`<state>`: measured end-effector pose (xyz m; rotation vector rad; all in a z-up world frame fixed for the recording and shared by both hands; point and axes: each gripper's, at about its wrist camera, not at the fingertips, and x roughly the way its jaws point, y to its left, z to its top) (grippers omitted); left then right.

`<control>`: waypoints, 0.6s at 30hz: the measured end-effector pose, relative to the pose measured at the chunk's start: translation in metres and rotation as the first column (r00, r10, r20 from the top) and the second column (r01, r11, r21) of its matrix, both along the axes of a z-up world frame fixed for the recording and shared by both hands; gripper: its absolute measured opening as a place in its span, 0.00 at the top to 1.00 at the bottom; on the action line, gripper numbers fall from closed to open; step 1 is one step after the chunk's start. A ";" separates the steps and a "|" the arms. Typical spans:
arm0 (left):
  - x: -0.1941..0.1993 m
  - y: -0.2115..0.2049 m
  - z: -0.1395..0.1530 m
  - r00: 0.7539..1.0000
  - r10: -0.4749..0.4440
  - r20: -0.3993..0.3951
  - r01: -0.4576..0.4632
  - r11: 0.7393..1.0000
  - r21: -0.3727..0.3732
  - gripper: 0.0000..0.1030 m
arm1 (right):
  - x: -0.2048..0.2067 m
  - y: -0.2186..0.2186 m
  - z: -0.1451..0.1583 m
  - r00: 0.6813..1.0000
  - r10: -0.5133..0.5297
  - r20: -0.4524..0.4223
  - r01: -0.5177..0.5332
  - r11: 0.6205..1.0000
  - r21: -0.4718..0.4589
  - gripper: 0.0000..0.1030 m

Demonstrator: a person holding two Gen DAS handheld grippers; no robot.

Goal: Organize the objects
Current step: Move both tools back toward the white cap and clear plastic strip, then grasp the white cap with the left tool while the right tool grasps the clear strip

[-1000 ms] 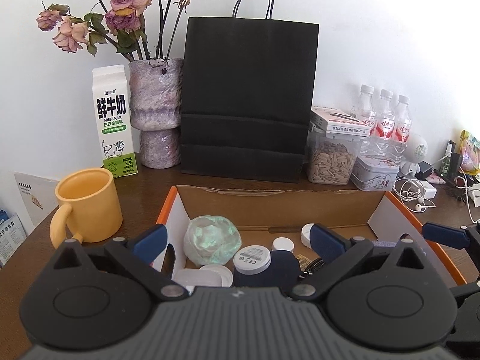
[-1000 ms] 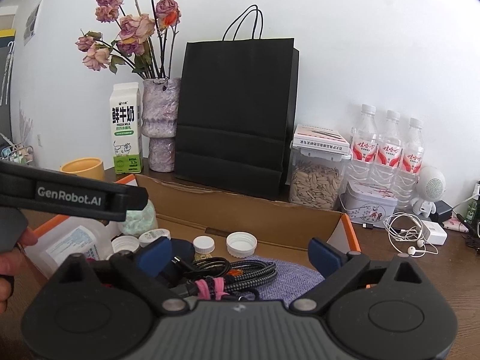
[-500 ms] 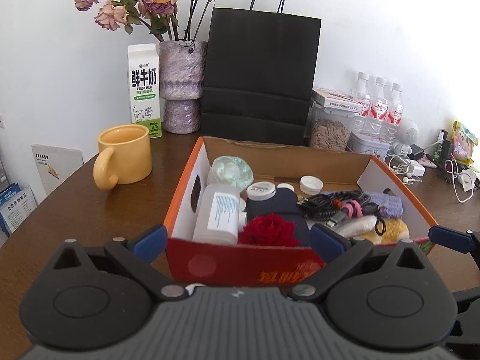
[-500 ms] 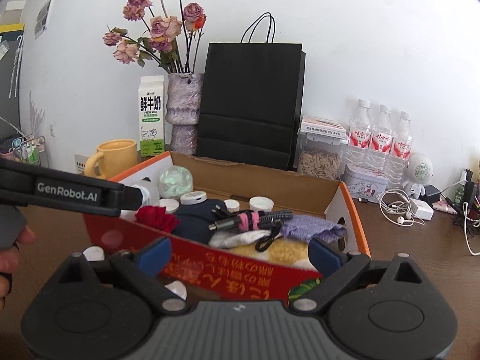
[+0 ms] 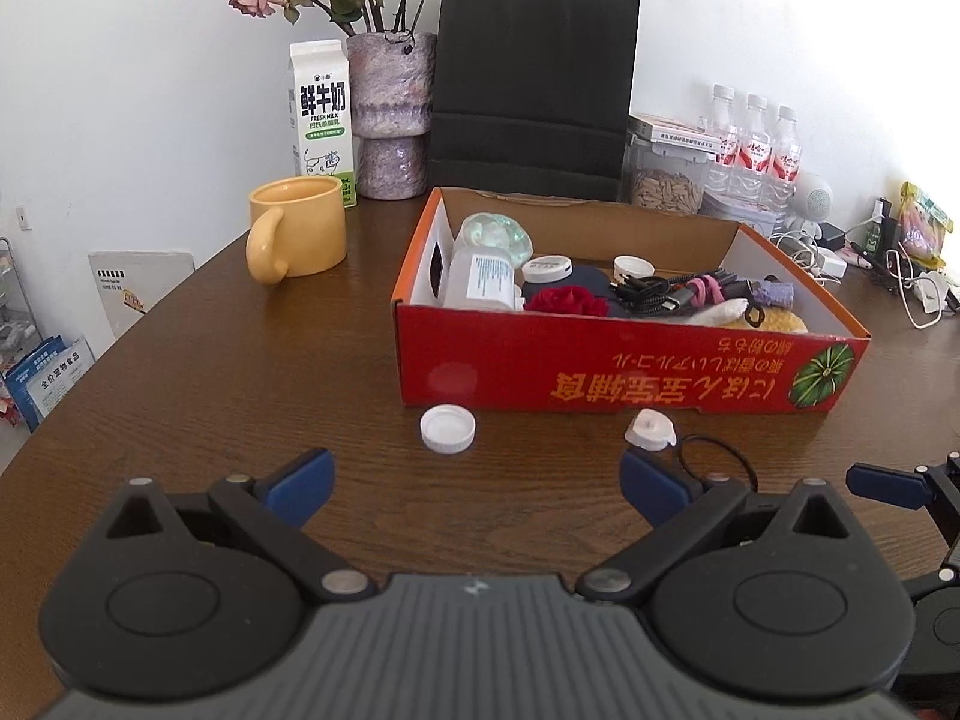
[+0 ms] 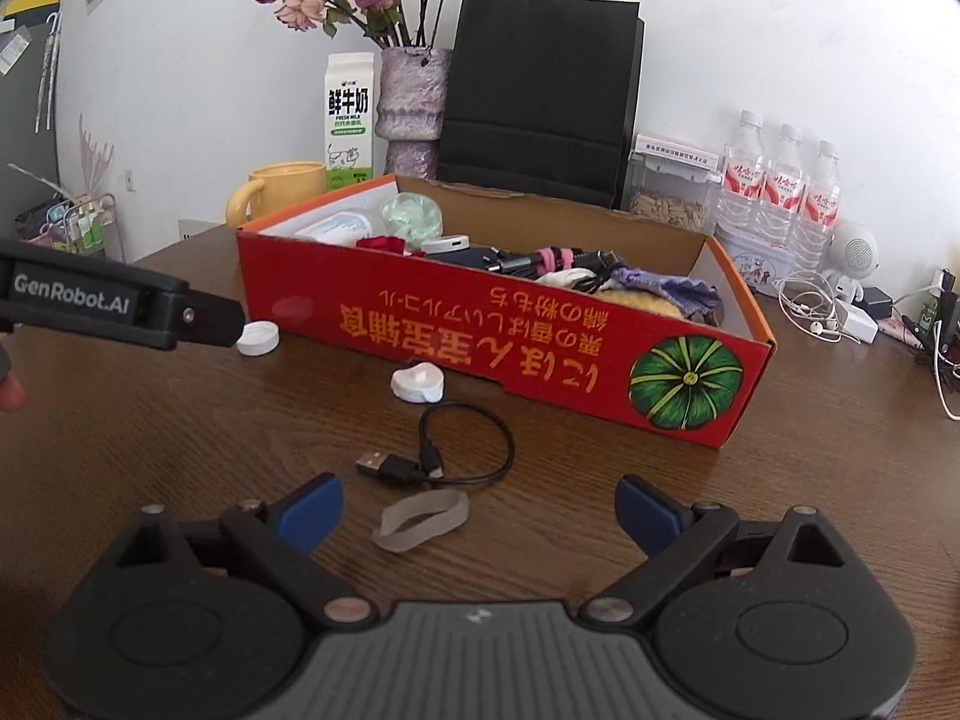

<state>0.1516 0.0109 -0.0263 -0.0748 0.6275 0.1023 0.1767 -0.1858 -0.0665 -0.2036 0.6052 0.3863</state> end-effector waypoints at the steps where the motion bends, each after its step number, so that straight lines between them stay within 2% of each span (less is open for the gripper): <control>1: -0.003 0.000 -0.001 1.000 0.000 -0.005 0.000 1.000 -0.002 0.00 | 0.000 0.002 -0.002 1.000 0.007 -0.009 -0.007 1.000 -0.001 0.09; 3: -0.007 0.001 -0.004 1.000 0.003 -0.013 -0.003 1.000 -0.003 0.00 | 0.001 0.006 -0.005 0.999 0.017 -0.029 -0.017 1.000 -0.002 0.16; 7: -0.013 0.004 -0.006 1.000 0.005 -0.023 -0.005 1.000 -0.003 0.00 | 0.004 0.009 -0.008 0.997 0.036 -0.066 -0.034 0.999 0.029 0.46; 9: -0.015 0.005 -0.006 1.000 0.008 -0.023 -0.008 1.000 -0.004 0.00 | 0.003 0.007 -0.007 0.996 0.043 -0.072 -0.039 0.998 0.053 0.80; 11: -0.016 0.007 -0.006 1.000 0.013 -0.025 -0.013 1.000 -0.004 0.00 | 0.002 0.005 -0.007 0.996 0.040 -0.076 -0.035 0.997 0.068 0.92; 18: -0.014 0.013 -0.008 0.999 0.033 -0.032 -0.033 0.999 -0.001 0.00 | -0.001 -0.006 -0.003 0.998 0.031 -0.052 -0.026 0.994 0.102 0.95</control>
